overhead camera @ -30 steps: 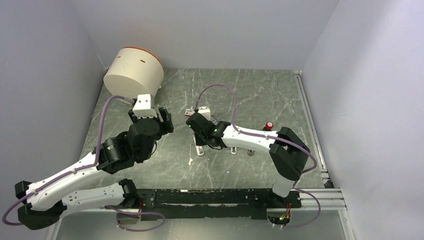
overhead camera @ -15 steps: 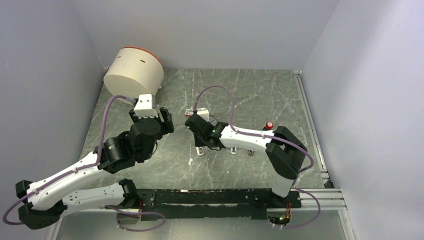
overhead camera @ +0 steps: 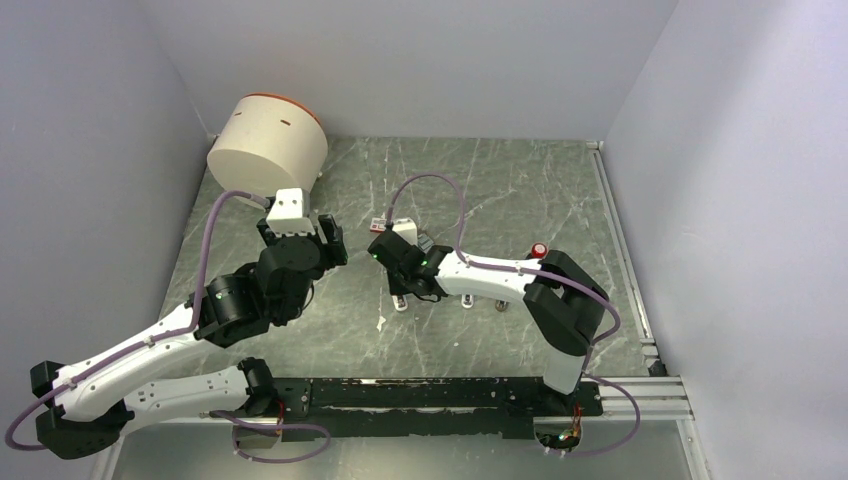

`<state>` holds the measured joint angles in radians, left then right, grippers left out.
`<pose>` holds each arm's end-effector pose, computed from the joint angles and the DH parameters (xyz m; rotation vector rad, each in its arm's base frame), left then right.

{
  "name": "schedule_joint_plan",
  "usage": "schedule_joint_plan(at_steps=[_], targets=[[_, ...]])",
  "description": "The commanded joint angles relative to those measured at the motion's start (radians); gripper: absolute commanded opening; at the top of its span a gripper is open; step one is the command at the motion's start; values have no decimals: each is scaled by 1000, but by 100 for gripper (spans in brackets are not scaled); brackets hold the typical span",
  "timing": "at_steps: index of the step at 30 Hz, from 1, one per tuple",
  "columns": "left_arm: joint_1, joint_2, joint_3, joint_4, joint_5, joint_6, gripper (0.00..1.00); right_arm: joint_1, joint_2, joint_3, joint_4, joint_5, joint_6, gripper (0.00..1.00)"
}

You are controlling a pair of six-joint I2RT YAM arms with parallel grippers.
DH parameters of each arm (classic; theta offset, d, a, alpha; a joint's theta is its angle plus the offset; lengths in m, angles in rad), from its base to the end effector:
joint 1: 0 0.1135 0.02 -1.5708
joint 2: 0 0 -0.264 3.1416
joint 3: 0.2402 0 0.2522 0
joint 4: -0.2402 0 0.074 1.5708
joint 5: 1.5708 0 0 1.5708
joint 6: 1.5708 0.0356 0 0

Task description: Load the staples into the stapler

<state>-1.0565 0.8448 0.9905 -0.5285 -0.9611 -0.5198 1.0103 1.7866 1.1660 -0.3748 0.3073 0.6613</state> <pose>0.1070 -0.1301 0.3706 -0.1255 1.7858 -0.1879 0.2055 0.3072 0.1872 -0.3237 2.5011 0.2914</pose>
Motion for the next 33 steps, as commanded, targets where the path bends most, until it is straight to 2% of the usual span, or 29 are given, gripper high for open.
schedule_joint_plan(at_steps=[1, 23, 33], targets=[[6, -11, 0, 5, -28, 10, 74, 7, 10, 11, 17, 27, 7, 22], [6, -11, -6, 10, -29, 9, 74, 10, -13, -22, -2, 12, 3, 23], [5, -8, -6, 5, -27, 6, 74, 15, -16, -12, -10, 13, 0, 27]])
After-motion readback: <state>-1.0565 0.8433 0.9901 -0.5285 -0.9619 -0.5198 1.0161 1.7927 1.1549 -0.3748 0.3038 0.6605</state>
